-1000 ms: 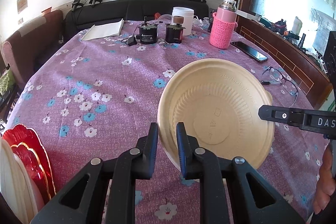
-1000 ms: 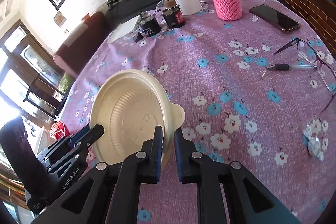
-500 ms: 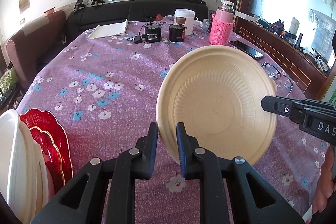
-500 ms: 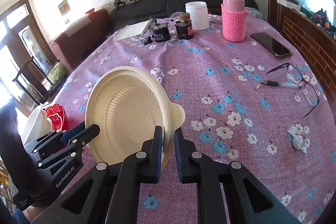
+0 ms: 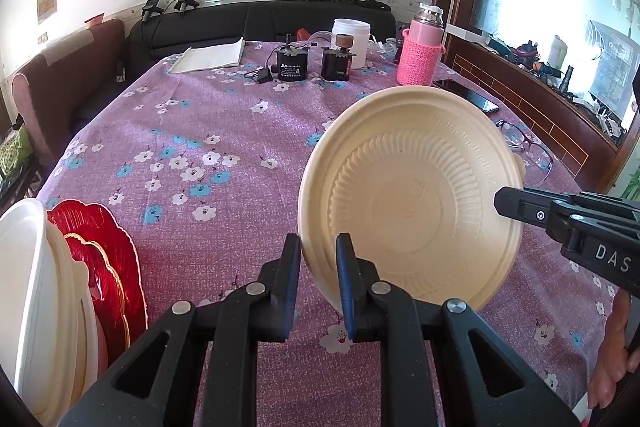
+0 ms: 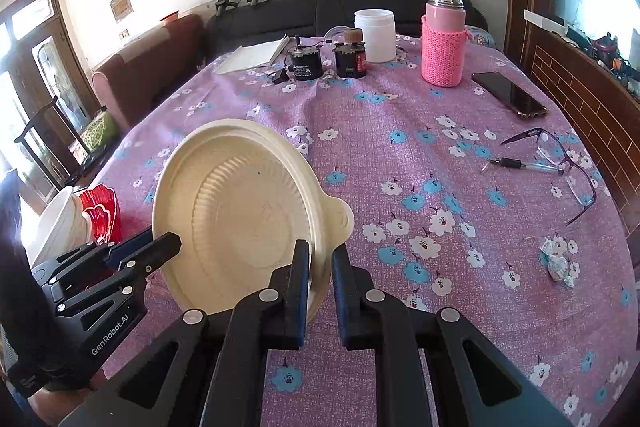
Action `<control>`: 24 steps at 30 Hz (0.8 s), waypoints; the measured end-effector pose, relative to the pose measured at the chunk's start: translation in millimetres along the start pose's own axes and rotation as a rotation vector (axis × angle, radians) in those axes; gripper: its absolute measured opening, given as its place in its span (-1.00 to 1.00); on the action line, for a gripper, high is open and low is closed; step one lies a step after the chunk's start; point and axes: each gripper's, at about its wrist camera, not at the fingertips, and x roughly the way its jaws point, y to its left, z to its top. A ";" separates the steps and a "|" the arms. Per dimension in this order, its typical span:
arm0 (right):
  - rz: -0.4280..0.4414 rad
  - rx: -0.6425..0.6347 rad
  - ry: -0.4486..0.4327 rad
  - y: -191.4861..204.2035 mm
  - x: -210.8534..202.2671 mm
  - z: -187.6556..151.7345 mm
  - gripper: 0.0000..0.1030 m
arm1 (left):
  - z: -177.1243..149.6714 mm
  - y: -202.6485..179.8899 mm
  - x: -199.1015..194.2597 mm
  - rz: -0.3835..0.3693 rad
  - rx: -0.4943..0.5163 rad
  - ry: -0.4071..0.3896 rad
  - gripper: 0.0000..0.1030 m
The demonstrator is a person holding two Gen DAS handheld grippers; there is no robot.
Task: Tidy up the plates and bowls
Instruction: 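Carry the cream bowl with the left gripper toward the plate stack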
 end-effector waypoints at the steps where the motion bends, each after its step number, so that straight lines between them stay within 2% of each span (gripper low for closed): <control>1: 0.000 -0.002 -0.002 0.8 -0.9 0.0 -0.76 | 0.4 -0.2 -0.6 -0.001 0.000 -0.001 -0.67; 24: -0.001 -0.040 -0.050 19.5 -19.0 5.2 -0.75 | 4.6 5.9 -27.4 0.012 -0.011 -0.057 -0.67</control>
